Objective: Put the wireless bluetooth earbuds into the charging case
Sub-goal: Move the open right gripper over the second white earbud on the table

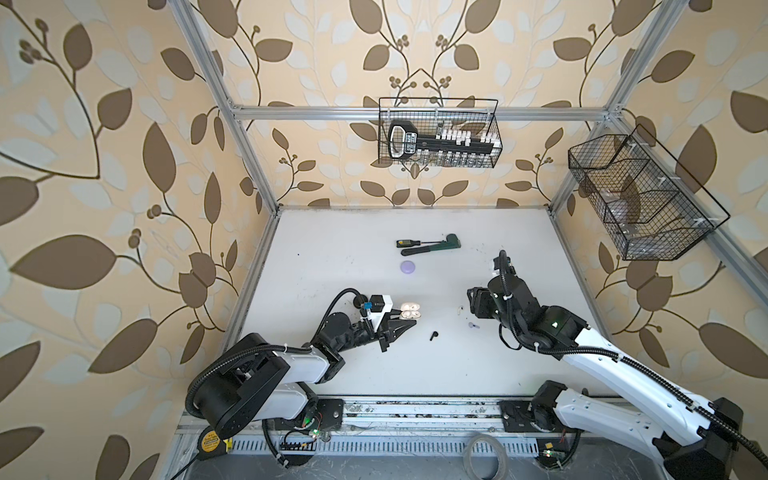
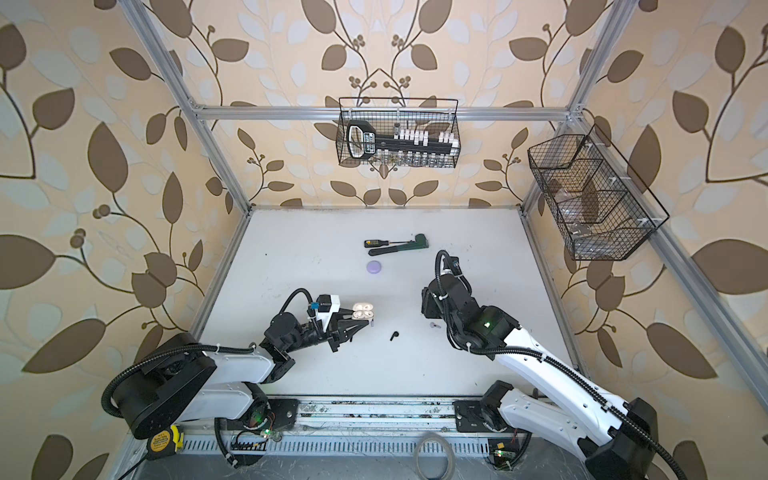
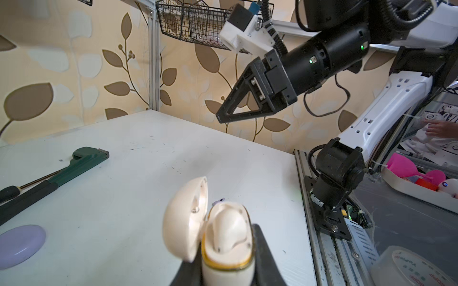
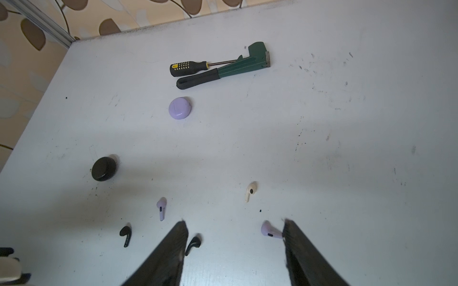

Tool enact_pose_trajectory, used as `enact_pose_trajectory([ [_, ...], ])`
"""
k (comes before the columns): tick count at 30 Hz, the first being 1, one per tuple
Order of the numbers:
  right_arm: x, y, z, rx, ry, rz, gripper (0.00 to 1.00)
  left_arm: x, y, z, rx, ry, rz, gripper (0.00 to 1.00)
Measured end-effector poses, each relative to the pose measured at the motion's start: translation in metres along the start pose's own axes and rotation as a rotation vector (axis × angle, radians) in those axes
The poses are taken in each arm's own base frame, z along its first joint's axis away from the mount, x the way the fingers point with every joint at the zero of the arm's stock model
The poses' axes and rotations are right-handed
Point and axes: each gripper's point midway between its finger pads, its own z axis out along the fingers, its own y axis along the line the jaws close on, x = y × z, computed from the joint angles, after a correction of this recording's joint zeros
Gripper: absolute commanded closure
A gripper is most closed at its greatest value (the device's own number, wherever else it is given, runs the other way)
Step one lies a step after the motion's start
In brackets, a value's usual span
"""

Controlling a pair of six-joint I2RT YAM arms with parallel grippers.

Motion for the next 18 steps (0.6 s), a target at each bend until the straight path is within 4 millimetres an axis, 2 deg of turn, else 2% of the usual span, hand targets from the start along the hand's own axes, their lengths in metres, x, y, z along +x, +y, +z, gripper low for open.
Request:
enact_pose_trajectory([
  [6, 0.011, -0.028, 0.036, 0.081, 0.095, -0.050, 0.32, -0.006, -0.004, -0.003, 0.008, -0.019, 0.035, 1.00],
  [10, 0.032, -0.032, 0.050, 0.054, 0.148, -0.065, 0.30, -0.006, -0.005, -0.003, 0.013, -0.019, 0.043, 1.00],
  [18, 0.065, -0.041, 0.079, 0.081, 0.265, -0.075, 0.33, -0.010, -0.008, -0.006, 0.013, -0.018, 0.065, 1.00],
])
